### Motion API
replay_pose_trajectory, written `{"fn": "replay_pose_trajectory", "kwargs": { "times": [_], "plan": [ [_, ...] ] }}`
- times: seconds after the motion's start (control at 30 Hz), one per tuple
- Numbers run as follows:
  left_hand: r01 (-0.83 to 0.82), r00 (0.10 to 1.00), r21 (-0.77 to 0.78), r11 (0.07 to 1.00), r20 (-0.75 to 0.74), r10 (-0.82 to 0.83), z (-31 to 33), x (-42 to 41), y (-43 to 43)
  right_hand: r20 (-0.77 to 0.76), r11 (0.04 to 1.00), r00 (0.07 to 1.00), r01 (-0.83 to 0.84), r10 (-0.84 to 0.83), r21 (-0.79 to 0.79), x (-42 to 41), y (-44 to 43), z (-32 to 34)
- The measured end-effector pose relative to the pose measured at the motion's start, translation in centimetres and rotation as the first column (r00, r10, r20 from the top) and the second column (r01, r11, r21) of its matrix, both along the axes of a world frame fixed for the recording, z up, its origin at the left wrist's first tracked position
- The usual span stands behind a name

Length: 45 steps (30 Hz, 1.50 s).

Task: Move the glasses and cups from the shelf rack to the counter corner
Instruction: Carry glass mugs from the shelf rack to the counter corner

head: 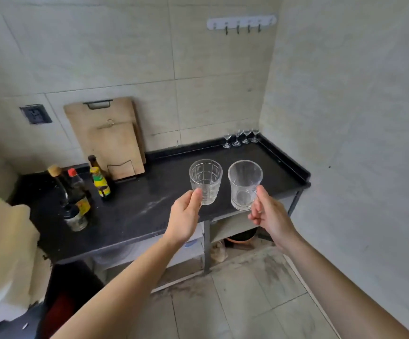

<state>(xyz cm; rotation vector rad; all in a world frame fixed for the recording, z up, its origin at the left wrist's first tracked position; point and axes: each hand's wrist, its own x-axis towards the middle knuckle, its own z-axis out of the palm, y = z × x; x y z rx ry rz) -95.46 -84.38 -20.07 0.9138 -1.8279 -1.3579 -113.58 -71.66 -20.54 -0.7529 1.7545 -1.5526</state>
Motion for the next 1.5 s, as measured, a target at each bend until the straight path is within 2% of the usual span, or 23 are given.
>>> {"fn": "replay_pose_trajectory", "kwargs": {
  "times": [0.2, 0.4, 0.53, 0.8, 1.07, 1.27, 1.5],
  "plan": [
    [0.092, 0.995, 0.040, 0.995, 0.039, -0.094, -1.7, -11.3, -5.4, 0.042, 0.995, 0.994, 0.096, -0.097, 0.009, -10.3, -3.8, -2.4],
    [0.053, 0.994, 0.043, 0.998, 0.090, -0.057, -3.2, -23.9, -11.2, 0.041, 0.998, 0.997, 0.064, -0.065, 0.025, -22.8, -10.0, -4.0],
    [0.010, 0.997, 0.075, 0.997, 0.071, -0.016, -2.4, -30.6, -15.5, 0.018, 0.998, 0.999, 0.036, -0.037, 0.057, -29.9, -14.7, -2.9],
    [-0.043, 0.997, 0.108, 0.993, 0.073, 0.036, -3.4, -39.3, -25.0, 0.067, 0.995, 0.996, 0.050, -0.056, 0.091, -39.5, -25.0, -3.1],
    [0.022, 0.989, 0.202, 0.979, 0.138, -0.051, -7.5, -46.7, -34.8, 0.158, 0.969, 0.973, 0.136, -0.170, 0.206, -45.9, -33.7, -6.2],
    [0.034, 0.970, 0.309, 0.950, 0.218, -0.106, -10.8, -52.6, -38.1, 0.297, 0.955, 0.925, 0.169, -0.239, 0.242, -51.1, -37.3, -9.1],
    [-0.062, 0.960, 0.432, 0.900, 0.273, -0.064, -17.2, -60.6, -39.4, 0.451, 0.900, 0.800, 0.237, -0.395, 0.367, -59.1, -42.5, -16.7]
  ]
}}
